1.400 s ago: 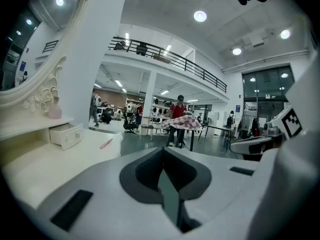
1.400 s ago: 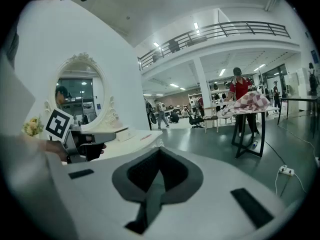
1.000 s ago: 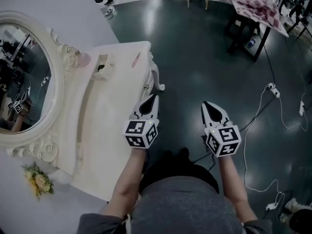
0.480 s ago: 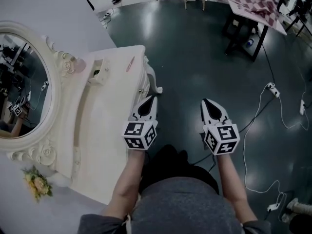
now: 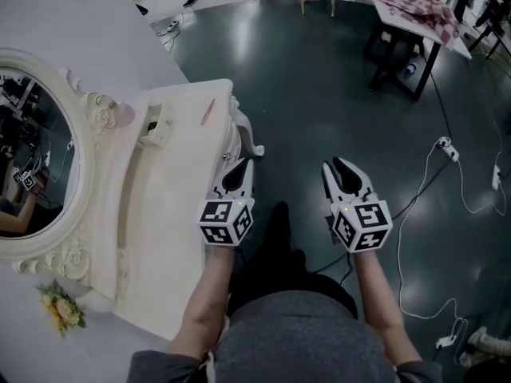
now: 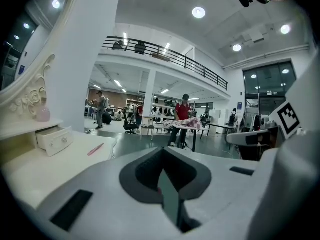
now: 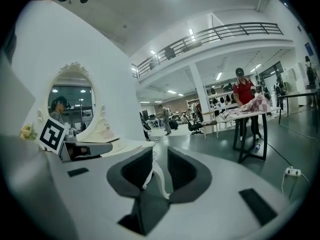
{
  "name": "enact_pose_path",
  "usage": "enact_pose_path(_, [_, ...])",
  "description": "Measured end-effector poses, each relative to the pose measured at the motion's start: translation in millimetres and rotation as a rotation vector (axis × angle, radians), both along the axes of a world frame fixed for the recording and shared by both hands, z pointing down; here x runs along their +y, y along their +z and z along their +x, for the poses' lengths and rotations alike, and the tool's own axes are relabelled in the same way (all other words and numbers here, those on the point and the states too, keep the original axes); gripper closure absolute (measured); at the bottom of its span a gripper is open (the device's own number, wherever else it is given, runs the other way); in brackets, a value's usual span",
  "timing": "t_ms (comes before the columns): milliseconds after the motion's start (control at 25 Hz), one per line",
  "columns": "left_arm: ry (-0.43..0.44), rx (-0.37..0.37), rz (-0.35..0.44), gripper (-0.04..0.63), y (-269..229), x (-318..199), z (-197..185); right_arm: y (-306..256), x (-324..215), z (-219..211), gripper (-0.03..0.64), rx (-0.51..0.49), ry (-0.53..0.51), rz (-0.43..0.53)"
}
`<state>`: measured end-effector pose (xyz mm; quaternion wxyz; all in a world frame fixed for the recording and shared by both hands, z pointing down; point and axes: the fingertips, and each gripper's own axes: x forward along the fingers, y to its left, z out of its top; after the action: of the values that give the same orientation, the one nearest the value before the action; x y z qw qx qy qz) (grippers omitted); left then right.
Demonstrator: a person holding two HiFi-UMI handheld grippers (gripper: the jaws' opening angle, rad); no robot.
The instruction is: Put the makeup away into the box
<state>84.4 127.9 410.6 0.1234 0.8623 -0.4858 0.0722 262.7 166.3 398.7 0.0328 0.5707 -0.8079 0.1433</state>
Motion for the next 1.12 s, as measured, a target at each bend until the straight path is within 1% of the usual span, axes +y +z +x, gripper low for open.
enact_pose_path(320, [0.0,0.007,-0.017,0.588,13.3,-55.4,-1.2,12.5,-48.2,-0.2,0.483,-0.012,0.003,-0.036])
enact_pose_path(600, [0.026,0.016,-0.031,0.588,22.4,-129.1,2.1,17.0,-120.7,1.1,0.469,-0.007,0.012,-0.06])
enact_pose_path(720, [0.018,0.019,-0.029,0.588,18.7,-164.8,-4.1,15.4,-156.6,-3.8,0.466,0.006,0.007,-0.069])
enact_pose_path(880, [0.006,0.023,-0.041,0.588,21.8,-207.9,-17.2,15.3,-202.8,-20.6,0.463,0.021,-0.022,-0.069])
enact_pose_path(1120, [-0.036,0.036,-0.04,0.588,22.5,-254.9,-39.9,17.1,-256.7,-37.4,0.46,0.037,-0.058,-0.073])
